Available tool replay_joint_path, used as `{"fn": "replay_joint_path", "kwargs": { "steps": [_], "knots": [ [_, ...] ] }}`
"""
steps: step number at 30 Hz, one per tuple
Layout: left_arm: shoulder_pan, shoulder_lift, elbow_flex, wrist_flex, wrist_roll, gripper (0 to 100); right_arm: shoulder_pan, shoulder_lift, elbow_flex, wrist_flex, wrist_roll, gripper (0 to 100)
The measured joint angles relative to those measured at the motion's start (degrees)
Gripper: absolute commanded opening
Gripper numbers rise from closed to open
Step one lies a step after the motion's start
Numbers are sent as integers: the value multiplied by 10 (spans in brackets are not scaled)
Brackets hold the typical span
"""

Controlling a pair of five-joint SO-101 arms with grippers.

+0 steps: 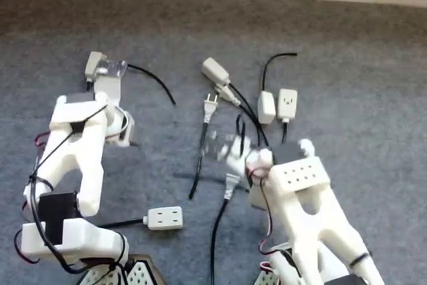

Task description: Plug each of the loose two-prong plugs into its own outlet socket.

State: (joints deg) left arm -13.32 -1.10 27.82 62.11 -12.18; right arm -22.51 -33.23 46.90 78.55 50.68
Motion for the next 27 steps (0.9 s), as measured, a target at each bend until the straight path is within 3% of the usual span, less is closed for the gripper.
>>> {"fn": "replay_joint_path", "kwargs": {
  "steps": [4, 11, 18, 23, 27],
  "knots": [
    [16, -36, -120, 105, -22, 271, -4, 0, -166, 74, -113, 4],
    [20, -235, -202, 165, -25, 274, -21, 0, -319, 97, -356, 4],
    [55, -512, -51, 169, -25, 277, -40, 0, -277, -19, -530, 5],
    [60, -715, 108, 130, -36, 362, -93, 0, -190, -159, -563, 5],
    [60, -863, 244, 85, -41, 370, -124, 1, -142, -243, -588, 5]
  ]
}}
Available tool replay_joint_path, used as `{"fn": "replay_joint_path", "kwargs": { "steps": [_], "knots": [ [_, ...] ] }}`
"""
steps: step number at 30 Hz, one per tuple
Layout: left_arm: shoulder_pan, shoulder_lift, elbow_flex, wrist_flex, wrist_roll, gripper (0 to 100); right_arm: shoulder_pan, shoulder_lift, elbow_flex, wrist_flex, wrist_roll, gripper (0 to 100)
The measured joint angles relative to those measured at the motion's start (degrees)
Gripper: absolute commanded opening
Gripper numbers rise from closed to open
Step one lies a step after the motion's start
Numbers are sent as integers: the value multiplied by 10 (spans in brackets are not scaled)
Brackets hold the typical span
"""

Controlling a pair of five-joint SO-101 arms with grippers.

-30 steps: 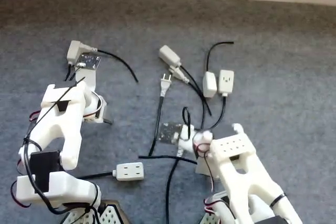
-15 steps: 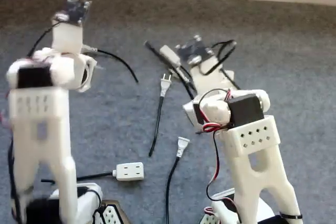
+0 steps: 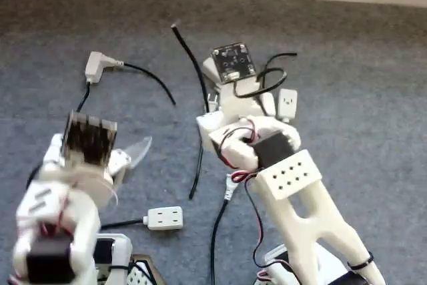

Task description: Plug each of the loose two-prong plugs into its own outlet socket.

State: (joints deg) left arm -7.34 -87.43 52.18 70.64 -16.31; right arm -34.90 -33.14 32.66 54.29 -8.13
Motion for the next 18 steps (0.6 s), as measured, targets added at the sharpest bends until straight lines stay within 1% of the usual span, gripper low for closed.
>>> {"fn": "replay_joint_path", "kwargs": {
  "steps": [4, 7, 11, 15, 18],
  "knots": [
    [17, -115, 102, -14, -1, 372, -4, 0, 25, -69, -34, 5],
    [34, -158, 149, -18, 18, 373, -10, 0, 33, -91, -47, 5],
    [62, -165, 193, -42, 37, 373, -40, 0, 34, -97, -56, 5],
    [69, -167, 200, -51, 41, 373, -48, 0, 34, -109, -58, 5],
    [69, -167, 201, -52, 44, 372, -69, 0, 34, -112, -58, 5]
  ]
}}
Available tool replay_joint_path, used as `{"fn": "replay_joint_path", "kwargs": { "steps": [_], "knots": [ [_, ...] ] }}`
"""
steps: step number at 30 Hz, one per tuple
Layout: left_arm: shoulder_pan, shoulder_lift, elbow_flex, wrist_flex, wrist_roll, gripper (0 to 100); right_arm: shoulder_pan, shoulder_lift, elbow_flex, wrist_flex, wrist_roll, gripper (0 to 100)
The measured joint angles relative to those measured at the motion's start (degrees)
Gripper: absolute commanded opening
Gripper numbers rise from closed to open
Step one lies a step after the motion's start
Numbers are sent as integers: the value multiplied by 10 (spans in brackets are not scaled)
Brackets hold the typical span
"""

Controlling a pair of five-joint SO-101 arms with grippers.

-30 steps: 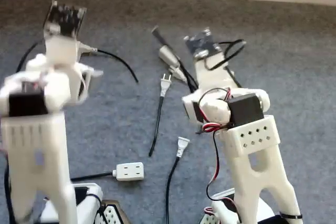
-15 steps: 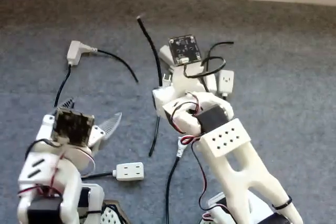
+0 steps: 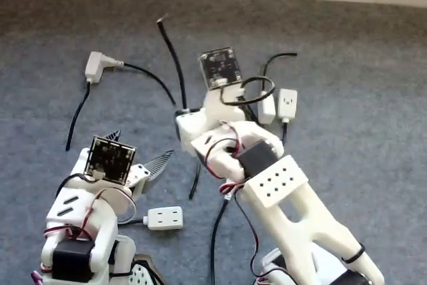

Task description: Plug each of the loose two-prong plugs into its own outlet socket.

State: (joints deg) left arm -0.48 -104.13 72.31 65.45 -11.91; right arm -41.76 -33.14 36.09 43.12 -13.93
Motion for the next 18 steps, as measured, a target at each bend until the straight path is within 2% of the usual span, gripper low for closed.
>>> {"fn": "replay_joint_path", "kwargs": {
  "steps": [7, 18],
  "knots": [
    [3, 0, 39, -28, 4, 369, -87, 0, -4, 50, 0, 5],
    [-8, 0, 79, -70, 6, 369, -101, 1, -96, 175, 1, 5]
  ]
}}
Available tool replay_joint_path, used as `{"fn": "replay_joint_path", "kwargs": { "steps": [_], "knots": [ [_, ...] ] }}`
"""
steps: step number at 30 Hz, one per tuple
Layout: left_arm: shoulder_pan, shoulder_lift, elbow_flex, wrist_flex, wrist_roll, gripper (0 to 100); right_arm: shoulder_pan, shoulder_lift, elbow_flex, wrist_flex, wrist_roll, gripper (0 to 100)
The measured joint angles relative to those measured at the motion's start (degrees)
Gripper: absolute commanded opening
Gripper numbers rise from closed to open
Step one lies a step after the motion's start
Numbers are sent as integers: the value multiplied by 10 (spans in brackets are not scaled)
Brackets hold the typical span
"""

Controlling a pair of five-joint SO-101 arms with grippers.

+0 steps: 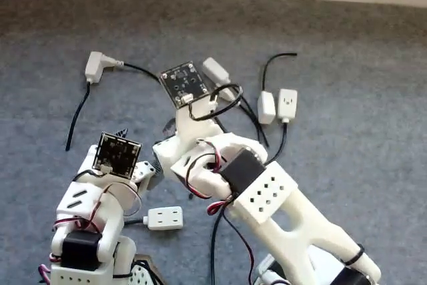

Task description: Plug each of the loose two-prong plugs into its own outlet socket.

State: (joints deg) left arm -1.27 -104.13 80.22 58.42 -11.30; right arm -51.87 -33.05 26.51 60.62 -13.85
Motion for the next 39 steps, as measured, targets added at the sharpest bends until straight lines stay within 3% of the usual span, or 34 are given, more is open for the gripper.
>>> {"fn": "replay_joint_path", "kwargs": {
  "steps": [11, 18, 26, 39],
  "knots": [
    [2, 1, 12, 0, -2, 369, 45, -1, -15, 70, 68, 5],
    [-4, 1, 12, 0, -3, 369, 130, -1, 25, 56, 99, 5],
    [-2, 1, 12, 0, -3, 369, 147, -1, 98, 33, 106, 5],
    [-54, 1, 13, 0, -3, 369, 283, 15, 207, -4, 299, 6]
  ]
}}
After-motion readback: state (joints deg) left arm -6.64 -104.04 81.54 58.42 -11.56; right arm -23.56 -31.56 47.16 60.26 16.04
